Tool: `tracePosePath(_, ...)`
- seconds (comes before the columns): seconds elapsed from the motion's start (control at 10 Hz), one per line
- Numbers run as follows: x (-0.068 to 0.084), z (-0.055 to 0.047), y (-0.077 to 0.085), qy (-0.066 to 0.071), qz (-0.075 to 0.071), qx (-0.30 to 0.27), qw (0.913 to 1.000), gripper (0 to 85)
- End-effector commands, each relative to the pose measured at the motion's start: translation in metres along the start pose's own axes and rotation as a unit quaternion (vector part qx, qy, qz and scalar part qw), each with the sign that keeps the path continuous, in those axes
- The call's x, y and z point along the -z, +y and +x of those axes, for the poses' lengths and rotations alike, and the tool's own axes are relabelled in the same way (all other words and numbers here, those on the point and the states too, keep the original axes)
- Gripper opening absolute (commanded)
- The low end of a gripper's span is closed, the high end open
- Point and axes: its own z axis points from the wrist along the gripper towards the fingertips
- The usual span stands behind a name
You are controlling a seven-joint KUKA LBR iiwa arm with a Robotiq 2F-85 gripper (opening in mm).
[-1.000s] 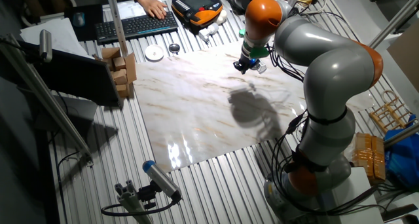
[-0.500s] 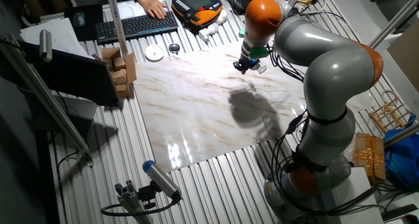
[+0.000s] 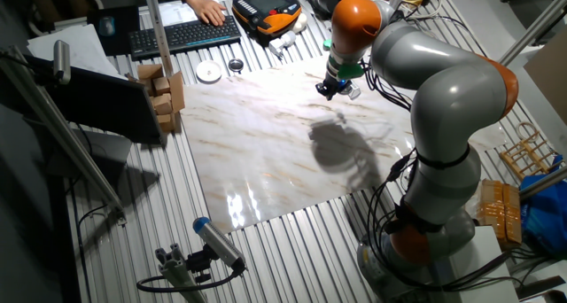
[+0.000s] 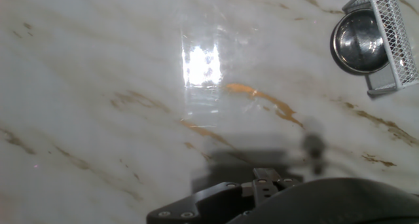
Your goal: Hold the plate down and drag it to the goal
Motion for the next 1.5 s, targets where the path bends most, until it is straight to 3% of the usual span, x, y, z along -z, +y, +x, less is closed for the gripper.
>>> tracePosePath(0.0,0.0,0.0,0.0,0.0,0.0,0.0,1.0,0.0)
tracePosePath(0.6,0.003,0.0,0.002,0.004,-0.001,-0.002,1.0,0.0)
tracePosePath(0.8,0.007,0.0,0.008,0.007,0.016,-0.005,0.9998,0.0)
tracePosePath(1.3,0.01,0.002,0.015,0.017,0.013,-0.017,0.9996,0.0)
tracePosePath(1.4,0.01,0.002,0.016,0.017,0.02,-0.019,0.9995,0.0)
